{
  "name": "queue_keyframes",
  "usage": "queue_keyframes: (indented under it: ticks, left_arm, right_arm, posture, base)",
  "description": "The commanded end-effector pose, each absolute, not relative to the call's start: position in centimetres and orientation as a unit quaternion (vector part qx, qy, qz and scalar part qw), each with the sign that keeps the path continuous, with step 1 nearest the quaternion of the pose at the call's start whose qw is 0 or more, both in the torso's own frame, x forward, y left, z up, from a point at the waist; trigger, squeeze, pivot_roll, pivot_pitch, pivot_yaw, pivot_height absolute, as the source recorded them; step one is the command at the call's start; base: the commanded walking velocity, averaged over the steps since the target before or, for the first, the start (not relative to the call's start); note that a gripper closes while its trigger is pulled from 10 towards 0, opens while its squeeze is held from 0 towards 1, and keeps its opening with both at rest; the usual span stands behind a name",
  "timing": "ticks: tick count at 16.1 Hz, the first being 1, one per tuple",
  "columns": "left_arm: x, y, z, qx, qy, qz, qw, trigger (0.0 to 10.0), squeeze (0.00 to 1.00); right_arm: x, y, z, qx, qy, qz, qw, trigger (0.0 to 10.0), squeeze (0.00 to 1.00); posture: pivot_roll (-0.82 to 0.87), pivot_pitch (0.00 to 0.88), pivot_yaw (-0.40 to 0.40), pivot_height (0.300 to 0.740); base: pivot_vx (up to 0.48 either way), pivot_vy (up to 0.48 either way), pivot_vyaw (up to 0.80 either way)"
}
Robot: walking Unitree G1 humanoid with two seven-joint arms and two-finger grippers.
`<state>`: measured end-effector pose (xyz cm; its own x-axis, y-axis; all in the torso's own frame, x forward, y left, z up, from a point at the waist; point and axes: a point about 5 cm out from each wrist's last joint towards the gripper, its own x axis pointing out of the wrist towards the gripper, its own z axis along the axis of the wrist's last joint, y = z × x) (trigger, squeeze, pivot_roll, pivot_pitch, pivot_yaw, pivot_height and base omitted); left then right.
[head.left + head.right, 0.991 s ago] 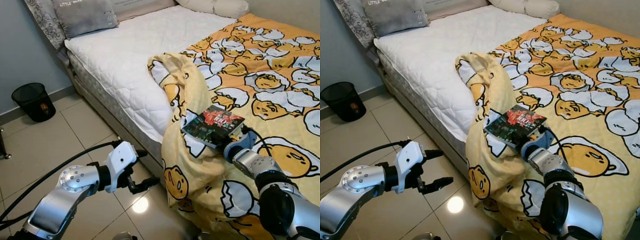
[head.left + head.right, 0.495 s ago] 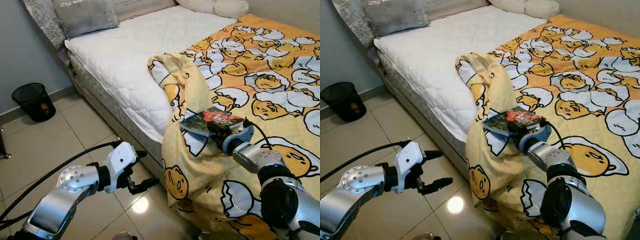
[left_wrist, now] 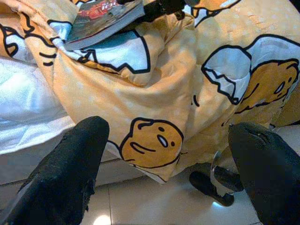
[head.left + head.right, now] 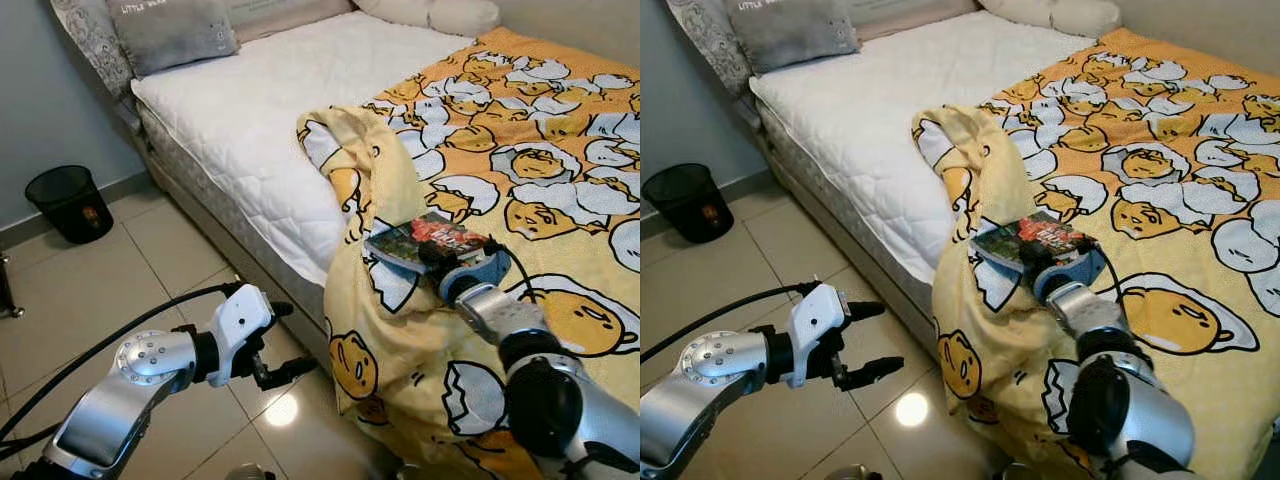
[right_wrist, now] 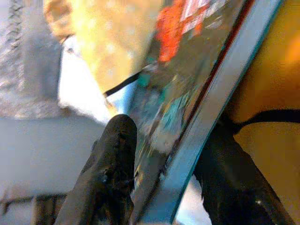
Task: Clean up the room
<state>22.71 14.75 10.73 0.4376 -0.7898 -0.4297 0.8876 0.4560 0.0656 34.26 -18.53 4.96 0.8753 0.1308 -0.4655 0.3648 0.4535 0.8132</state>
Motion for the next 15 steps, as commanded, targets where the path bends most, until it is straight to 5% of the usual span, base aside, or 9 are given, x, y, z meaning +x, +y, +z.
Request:
queue_keyframes:
  ticks: [1, 4, 5, 6, 7, 15]
  left_arm:
    - [22.96, 15.13, 10.86, 0.152, 0.173, -0.498, 0.836, 10.0, 0.89]
    - [22.86, 15.25, 10.9, 0.155, 0.174, -0.498, 0.835, 10.0, 0.89]
    - [22.84, 15.29, 10.9, 0.155, 0.175, -0.498, 0.835, 10.0, 0.89]
    - [22.83, 15.29, 10.91, 0.155, 0.175, -0.498, 0.835, 10.0, 0.89]
    - [22.82, 15.31, 10.93, 0.155, 0.175, -0.497, 0.836, 10.0, 0.88]
    - [23.05, 15.26, 11.0, 0.153, 0.17, -0.489, 0.842, 10.0, 0.89]
  right_arm:
    - [34.91, -18.53, 5.72, 0.524, 0.223, -0.084, 0.818, 10.0, 0.0]
    - [35.61, -18.16, 6.32, 0.546, 0.198, -0.128, 0.804, 10.0, 0.0]
    - [35.68, -18.08, 6.39, 0.548, 0.196, -0.13, 0.803, 8.1, 0.0]
    - [35.72, -18.01, 6.44, 0.552, 0.195, -0.128, 0.801, 3.0, 0.0]
    - [35.83, -17.96, 6.58, 0.556, 0.188, -0.127, 0.799, 0.0, 0.0]
    - [35.41, -17.76, 5.88, 0.536, 0.197, -0.127, 0.811, 0.0, 0.0]
  posture:
    - [0.01, 0.0, 0.06, 0.74]
    - [0.02, 0.0, 0.062, 0.74]
    - [0.02, 0.0, 0.06, 0.74]
    - [0.03, 0.0, 0.06, 0.74]
    - [0.03, 0.0, 0.057, 0.74]
    - [0.03, 0.0, 0.05, 0.74]
  base:
    - [0.0, 0.0, 0.0]
    - [0.0, 0.0, 0.0]
    - [0.0, 0.0, 0.0]
    - [0.0, 0.0, 0.0]
    - [0.0, 0.0, 0.0]
    - [0.0, 0.0, 0.0]
